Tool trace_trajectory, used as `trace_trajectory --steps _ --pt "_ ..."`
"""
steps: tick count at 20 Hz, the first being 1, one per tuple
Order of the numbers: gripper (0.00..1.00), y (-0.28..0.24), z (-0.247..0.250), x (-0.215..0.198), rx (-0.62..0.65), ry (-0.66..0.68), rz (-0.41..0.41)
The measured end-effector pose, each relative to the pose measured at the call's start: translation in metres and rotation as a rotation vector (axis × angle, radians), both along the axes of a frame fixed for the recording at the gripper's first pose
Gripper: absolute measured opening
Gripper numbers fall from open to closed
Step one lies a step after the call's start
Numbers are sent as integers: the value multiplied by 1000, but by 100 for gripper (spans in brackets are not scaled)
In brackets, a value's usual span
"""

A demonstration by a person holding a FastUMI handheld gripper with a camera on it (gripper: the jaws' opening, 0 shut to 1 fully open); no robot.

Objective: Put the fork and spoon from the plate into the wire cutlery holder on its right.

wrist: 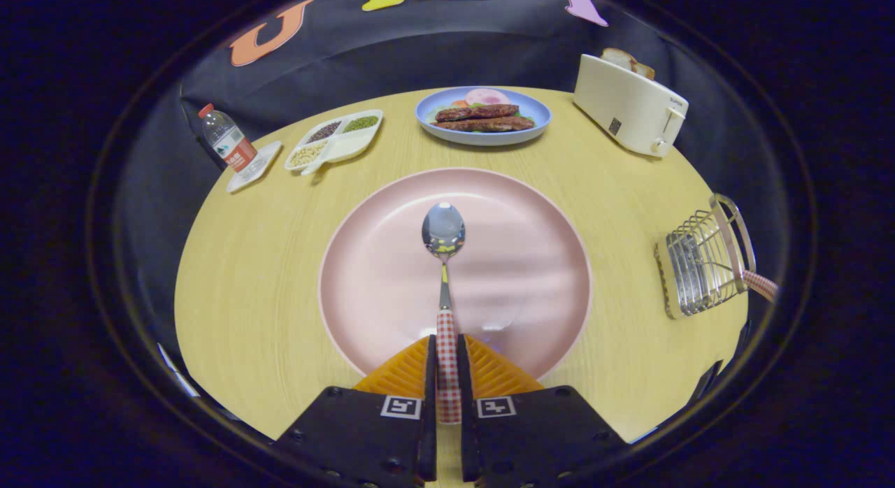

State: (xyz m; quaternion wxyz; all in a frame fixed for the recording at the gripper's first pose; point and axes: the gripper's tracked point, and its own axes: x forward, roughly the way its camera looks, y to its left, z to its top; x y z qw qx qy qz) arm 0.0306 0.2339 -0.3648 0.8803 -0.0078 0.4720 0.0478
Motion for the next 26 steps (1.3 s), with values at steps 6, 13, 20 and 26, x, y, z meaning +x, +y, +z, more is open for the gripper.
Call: trace_trajectory --steps 6,13,20,26 --pt "3 -10 20 4 -6 37 -3" --pt "3 -11 117 1 29 55 73" --pt "3 -63 189 -4 50 51 79" --pt "3 -143 204 -3 52 118 0"
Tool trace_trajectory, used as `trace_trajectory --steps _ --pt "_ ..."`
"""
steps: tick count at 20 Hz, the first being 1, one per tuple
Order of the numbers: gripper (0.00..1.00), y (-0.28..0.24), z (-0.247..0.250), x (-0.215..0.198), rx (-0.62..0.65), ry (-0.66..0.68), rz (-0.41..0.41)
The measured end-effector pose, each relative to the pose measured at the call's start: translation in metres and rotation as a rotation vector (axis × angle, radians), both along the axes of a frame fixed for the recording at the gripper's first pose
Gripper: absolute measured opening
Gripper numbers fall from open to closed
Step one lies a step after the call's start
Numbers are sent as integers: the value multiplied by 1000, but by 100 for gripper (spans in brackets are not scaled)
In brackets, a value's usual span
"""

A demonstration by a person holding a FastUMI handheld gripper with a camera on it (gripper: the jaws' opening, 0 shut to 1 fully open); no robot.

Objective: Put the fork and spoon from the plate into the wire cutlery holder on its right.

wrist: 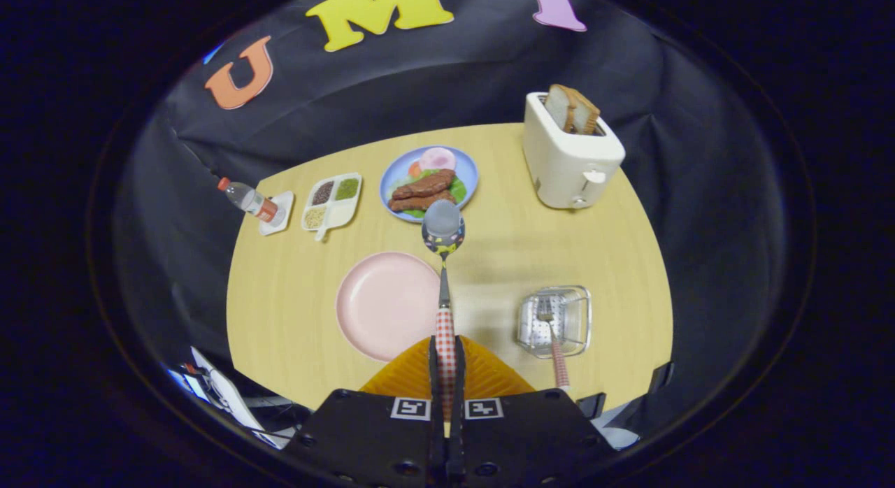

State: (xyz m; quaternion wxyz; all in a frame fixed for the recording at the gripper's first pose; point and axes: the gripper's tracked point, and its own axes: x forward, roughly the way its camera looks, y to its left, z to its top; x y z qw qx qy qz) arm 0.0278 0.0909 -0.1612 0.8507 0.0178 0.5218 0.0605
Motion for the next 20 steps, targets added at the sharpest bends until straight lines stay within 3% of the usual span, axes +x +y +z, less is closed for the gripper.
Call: trace_trajectory --steps 5,12,20 --pt "3 -61 -13 -8 -28 134 -86" --pt "3 -88 -42 -35 -55 370 -156" --pt "3 -99 -45 -24 -96 416 -174"
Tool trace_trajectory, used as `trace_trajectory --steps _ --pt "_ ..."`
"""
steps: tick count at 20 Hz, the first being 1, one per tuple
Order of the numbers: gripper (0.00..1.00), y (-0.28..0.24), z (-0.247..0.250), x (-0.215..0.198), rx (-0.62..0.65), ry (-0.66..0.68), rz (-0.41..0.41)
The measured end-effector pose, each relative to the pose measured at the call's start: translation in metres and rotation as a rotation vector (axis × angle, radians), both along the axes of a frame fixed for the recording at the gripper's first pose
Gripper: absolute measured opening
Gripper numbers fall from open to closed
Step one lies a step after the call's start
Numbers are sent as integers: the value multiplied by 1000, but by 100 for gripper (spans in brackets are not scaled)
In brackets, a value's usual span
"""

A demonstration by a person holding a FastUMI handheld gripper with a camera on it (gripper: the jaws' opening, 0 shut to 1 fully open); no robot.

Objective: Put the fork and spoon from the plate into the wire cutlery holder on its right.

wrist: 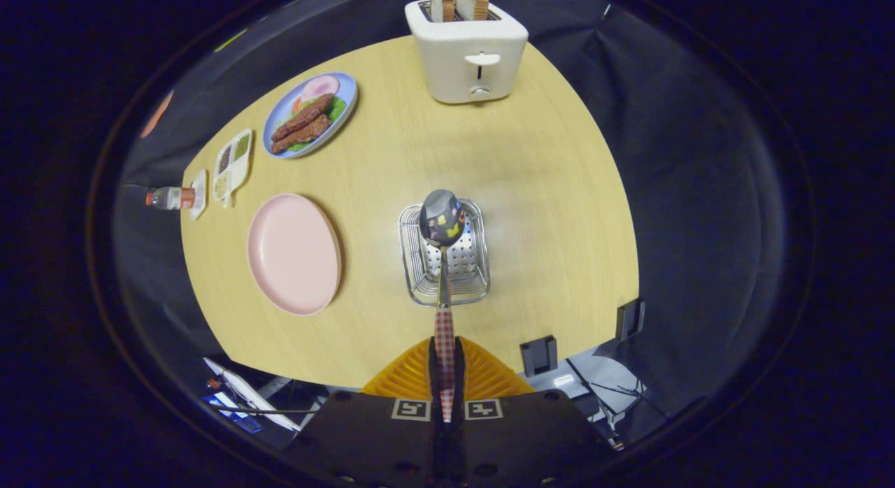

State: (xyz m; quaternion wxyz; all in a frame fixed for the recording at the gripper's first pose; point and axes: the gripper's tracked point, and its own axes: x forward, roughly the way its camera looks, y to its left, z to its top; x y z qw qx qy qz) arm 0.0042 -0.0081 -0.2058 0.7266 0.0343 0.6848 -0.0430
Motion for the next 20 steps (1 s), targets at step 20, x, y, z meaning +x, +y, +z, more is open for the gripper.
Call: trace_trajectory --steps 20 --pt "3 45 4 -11 276 83 -332"
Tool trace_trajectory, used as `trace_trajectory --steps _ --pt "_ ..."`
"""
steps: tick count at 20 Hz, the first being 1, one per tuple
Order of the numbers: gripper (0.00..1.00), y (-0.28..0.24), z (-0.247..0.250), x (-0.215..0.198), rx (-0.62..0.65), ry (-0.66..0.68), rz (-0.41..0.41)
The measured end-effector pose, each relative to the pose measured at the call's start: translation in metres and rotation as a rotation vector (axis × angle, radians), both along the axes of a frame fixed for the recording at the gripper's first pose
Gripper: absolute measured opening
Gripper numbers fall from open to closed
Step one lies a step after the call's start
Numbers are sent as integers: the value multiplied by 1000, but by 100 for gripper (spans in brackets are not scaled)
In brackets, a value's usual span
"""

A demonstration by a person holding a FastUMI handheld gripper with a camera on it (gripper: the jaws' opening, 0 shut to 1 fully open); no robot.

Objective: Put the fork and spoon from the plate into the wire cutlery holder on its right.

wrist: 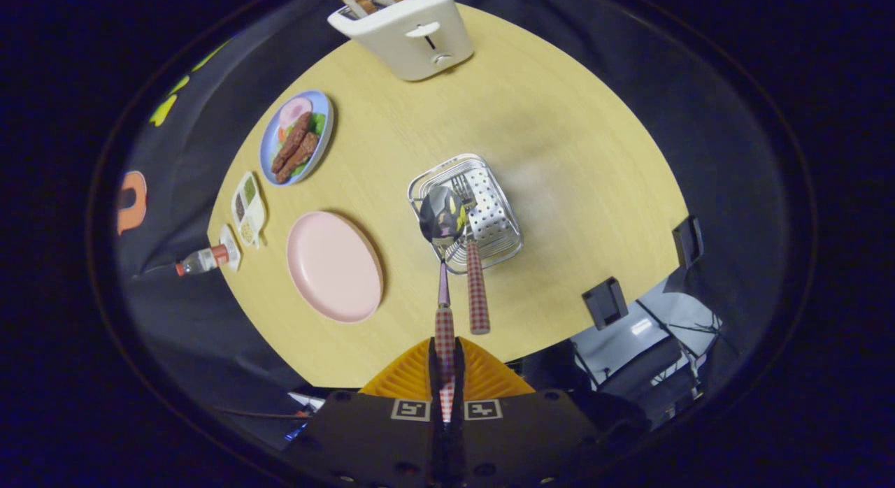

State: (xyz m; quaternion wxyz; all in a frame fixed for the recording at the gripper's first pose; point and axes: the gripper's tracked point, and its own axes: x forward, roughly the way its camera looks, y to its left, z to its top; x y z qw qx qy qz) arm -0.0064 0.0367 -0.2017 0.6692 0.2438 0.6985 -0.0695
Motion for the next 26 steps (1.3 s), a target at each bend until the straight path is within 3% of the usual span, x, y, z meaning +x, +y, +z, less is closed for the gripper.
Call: trace_trajectory --steps 10,17,22,26 --pt "3 0 -18 13 -1 134 -115" --pt "3 -3 -27 30 -50 172 -75" --pt "13 -8 -24 41 -98 144 -54" --pt "27 -5 -19 44 -90 88 -37"
